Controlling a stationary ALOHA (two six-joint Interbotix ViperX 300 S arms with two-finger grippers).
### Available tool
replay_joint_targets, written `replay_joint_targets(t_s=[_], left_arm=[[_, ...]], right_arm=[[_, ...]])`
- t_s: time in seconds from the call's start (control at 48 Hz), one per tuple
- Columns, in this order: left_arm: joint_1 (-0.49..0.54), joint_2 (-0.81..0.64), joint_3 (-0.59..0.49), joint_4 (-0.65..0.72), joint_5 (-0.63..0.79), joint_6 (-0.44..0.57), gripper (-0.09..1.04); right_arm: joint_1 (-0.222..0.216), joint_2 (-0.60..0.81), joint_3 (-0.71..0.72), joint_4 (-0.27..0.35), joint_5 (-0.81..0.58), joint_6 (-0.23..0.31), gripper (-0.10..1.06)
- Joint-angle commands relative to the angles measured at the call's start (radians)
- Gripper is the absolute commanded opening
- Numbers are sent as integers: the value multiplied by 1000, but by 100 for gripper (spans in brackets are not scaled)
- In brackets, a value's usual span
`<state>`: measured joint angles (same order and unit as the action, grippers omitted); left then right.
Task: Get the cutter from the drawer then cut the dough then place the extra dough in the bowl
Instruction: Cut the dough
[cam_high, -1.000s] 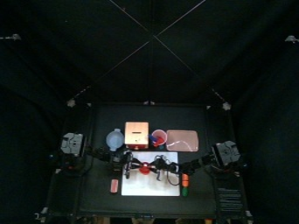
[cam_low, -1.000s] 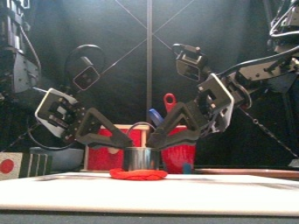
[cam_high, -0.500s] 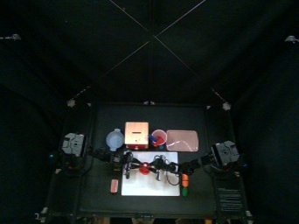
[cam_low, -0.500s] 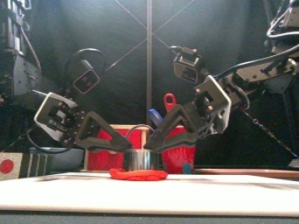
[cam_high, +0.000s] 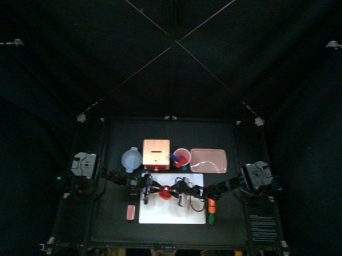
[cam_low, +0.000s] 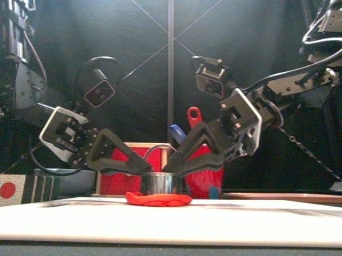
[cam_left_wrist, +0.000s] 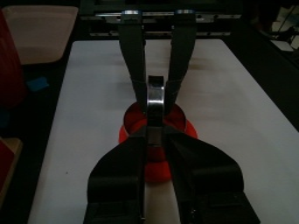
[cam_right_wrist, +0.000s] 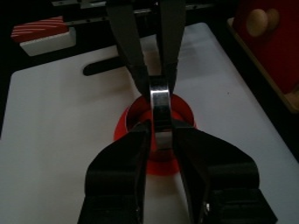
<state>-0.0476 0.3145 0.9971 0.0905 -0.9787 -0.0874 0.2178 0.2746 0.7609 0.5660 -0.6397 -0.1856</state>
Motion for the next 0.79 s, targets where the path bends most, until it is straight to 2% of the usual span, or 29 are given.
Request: replay_joint_targets(t_s=[0.021,0.792], left_arm=[[-8,6,8,-2,25,-5,56],[-43,55,31,-74,38,-15,56]], right_arm=[[0,-12,6,5,8,2,65],[3,-3,-8,5,61,3,65]])
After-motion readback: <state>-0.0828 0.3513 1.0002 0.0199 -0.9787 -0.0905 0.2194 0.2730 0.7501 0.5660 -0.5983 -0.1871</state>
